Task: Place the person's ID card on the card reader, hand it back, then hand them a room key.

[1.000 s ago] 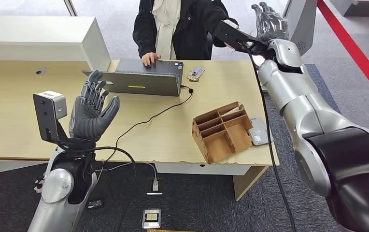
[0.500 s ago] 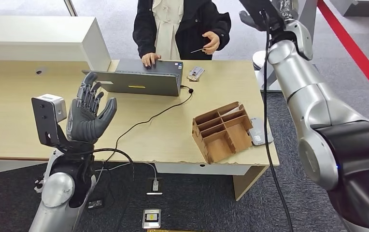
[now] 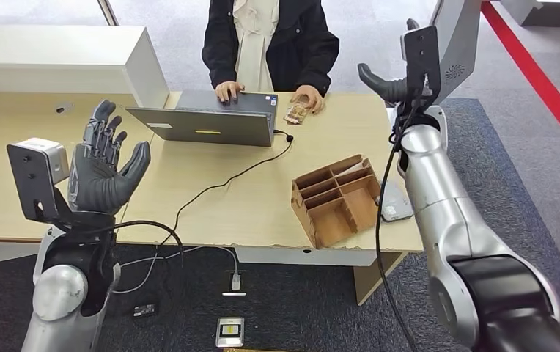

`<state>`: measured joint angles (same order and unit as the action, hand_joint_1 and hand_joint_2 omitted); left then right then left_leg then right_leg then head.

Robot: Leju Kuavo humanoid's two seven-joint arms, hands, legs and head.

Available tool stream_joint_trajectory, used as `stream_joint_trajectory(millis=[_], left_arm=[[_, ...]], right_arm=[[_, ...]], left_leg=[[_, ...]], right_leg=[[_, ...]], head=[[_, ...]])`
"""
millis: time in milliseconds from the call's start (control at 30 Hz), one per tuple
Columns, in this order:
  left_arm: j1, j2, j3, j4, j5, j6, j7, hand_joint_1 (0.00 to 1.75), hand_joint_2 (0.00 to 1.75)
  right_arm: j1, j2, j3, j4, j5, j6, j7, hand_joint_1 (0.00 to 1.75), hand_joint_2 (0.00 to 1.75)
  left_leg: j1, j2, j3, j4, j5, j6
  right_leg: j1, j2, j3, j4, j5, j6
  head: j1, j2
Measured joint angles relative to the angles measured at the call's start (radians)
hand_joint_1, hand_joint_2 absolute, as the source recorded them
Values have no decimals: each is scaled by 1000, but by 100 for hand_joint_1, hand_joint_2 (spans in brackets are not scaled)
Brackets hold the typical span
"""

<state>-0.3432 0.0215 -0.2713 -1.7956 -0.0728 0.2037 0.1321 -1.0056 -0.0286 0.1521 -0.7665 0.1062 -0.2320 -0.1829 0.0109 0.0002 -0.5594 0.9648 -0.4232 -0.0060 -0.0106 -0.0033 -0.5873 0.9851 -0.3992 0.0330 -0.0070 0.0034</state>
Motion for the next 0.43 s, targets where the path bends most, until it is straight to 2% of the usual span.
stream_joint_trajectory(millis=[200, 433], left_arm=[[-48, 31, 42, -24, -5, -23, 53, 0, 175], [-75, 61, 86, -43, 2, -45, 69, 0, 175]], right_arm=[[110, 52, 32, -181, -30, -9, 12, 0, 175], [144, 107, 65, -268, -24, -14, 12, 0, 175]], left_leg=[[1, 0, 0, -1, 0, -1], [1, 0, -1, -1, 1, -1]], right_leg=[[0, 0, -1, 1, 0, 0], [1, 0, -1, 1, 0, 0]], head=[[0, 0], [0, 0]])
